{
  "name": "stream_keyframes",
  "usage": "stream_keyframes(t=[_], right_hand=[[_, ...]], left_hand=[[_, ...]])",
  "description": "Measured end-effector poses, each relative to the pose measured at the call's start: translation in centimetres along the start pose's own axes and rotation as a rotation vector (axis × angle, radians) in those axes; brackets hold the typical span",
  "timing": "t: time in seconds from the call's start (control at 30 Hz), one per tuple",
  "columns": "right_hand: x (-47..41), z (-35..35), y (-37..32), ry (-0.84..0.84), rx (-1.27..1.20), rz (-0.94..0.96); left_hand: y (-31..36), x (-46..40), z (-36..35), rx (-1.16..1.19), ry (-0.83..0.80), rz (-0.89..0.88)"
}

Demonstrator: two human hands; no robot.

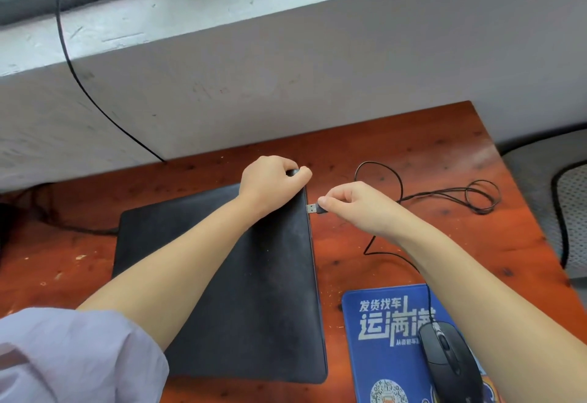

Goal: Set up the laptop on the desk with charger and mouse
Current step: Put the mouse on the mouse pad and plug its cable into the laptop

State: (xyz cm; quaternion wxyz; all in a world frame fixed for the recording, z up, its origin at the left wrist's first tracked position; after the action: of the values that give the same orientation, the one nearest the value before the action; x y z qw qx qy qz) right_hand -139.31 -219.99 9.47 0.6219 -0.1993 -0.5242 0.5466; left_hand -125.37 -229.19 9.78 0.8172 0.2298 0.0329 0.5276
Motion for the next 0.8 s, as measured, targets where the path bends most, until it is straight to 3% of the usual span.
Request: stream_keyframes(t=[0.3,0.5,0.8], right_hand=[[-0.2,0.1,-0.7,0.055,0.175,-0.009],[0.2,-0.7,0.3,0.089,0.020,0.120],[0.5,-0.6,0.8,0.120,0.090,0.236]], left_hand=[[0.1,-0.1,0.0,-0.003,-0.001,-0.009],[-0.3,-0.4,0.0,0.007,0.009,-0.002],[-0.3,-0.3,-0.1,0.008,0.007,-0.020]])
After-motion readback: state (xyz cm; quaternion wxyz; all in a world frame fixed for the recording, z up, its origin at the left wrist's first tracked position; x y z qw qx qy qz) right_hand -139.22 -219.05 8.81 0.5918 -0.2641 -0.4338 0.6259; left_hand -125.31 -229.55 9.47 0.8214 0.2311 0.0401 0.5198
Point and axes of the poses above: each hand's wrist, its own x-axis away from the middle knuckle, its own z-axis out of the back of the hand, y = z × x, the point moved 2 cm from there along -x, towards the middle knuckle, and after that the axes turned 5 degrees about -y, right-handed, at the moved point
